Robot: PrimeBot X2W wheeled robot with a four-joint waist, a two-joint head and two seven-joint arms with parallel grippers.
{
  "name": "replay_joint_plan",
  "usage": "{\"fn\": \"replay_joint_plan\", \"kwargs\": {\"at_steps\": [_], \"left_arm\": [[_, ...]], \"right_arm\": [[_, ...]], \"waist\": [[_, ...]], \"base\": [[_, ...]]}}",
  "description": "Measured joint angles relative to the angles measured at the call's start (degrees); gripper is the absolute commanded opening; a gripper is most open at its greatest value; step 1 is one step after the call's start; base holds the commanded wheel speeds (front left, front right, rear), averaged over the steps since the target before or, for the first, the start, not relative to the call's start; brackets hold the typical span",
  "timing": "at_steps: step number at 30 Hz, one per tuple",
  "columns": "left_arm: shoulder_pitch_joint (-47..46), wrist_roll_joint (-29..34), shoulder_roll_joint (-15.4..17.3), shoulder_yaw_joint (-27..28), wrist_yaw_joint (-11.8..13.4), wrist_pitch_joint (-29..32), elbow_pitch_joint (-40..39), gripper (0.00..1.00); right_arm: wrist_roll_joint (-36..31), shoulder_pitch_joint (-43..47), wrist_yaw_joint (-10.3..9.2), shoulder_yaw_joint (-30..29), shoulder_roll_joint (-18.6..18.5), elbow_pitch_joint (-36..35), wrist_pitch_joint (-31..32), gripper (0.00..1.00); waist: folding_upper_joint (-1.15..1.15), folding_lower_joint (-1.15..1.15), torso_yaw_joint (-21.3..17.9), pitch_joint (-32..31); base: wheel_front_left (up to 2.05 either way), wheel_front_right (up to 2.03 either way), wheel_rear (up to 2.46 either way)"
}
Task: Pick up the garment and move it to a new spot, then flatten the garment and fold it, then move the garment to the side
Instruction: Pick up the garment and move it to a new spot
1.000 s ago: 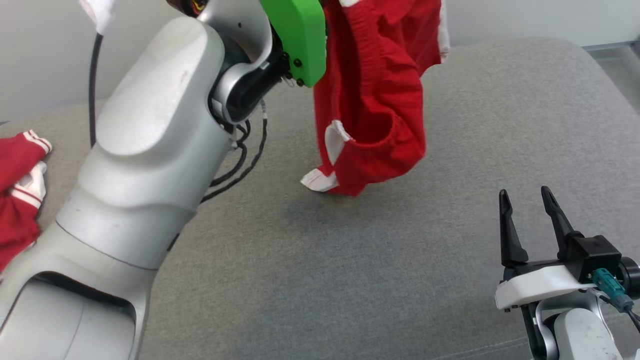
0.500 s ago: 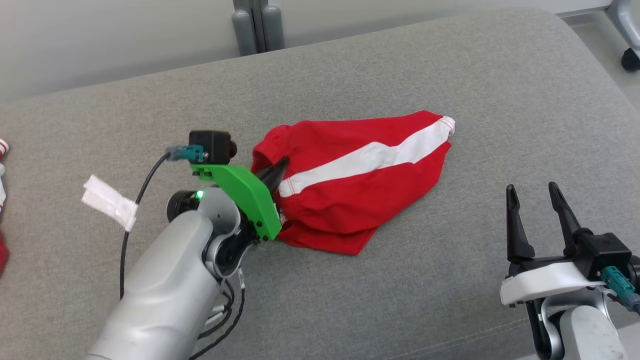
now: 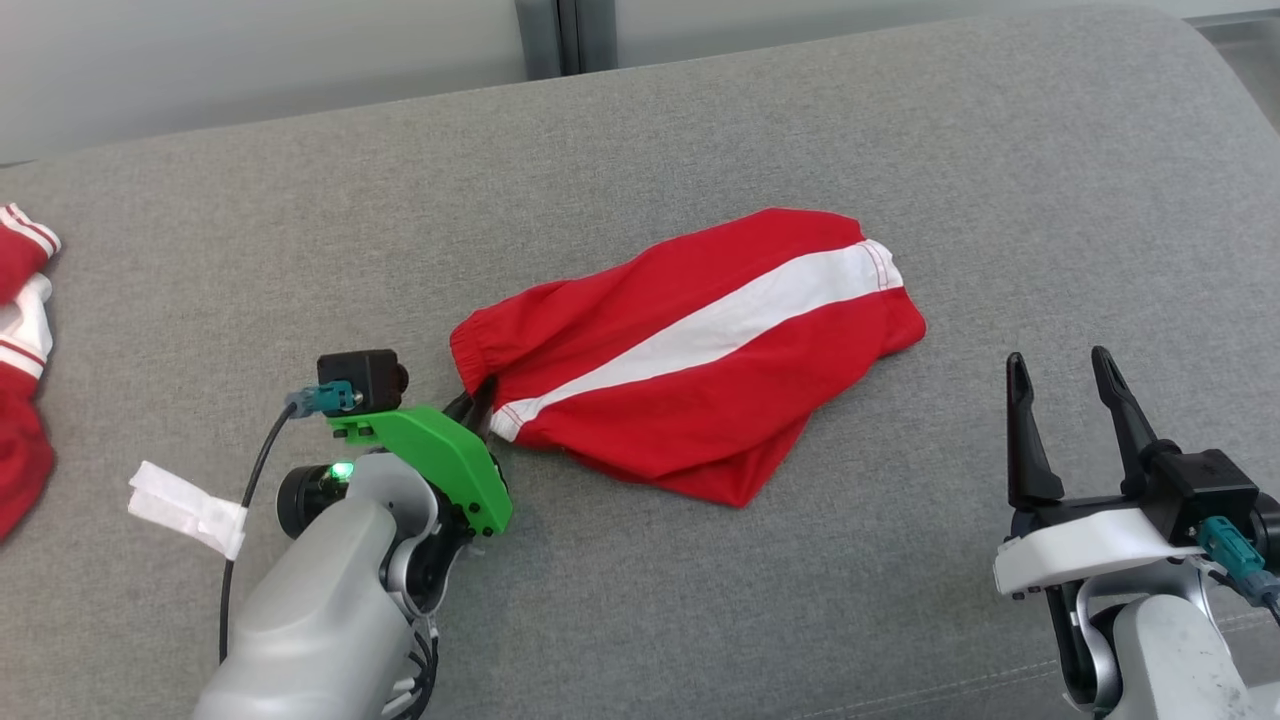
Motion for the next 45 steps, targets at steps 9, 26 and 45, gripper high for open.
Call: {"fn": "replay_joint_plan", "kwargs": {"at_steps": [9,26,45], "left_arm": [[-0.07,1.71,-0.47,0.67,-1.55,-10.18,1.07,1.00],[17.83,16.90,-0.37,12.85,4.86,-13.27,-18.16,1.00],[35.01,33.93,-5.86,24.84,7.21,-13.34,-31.39,1.00]], "right_arm": [[-1.09,-0.16,0.00,-0.65,-0.01,0.56,0.00,1.00],[-2.33,1.29,0.00,-2.04,0.00,0.59,0.01,1.00],[-0.77,3.21,0.00,2.87,0.00,4.70,0.01,1.00]], "waist": [[0.00,0.00,0.66,-1.81],[0.00,0.00,2.99,-7.87],[0.00,0.00,4.75,-10.62]], "base": [[0.00,0.00,0.00],[0.00,0.00,0.00],[0.00,0.00,0.00]]}}
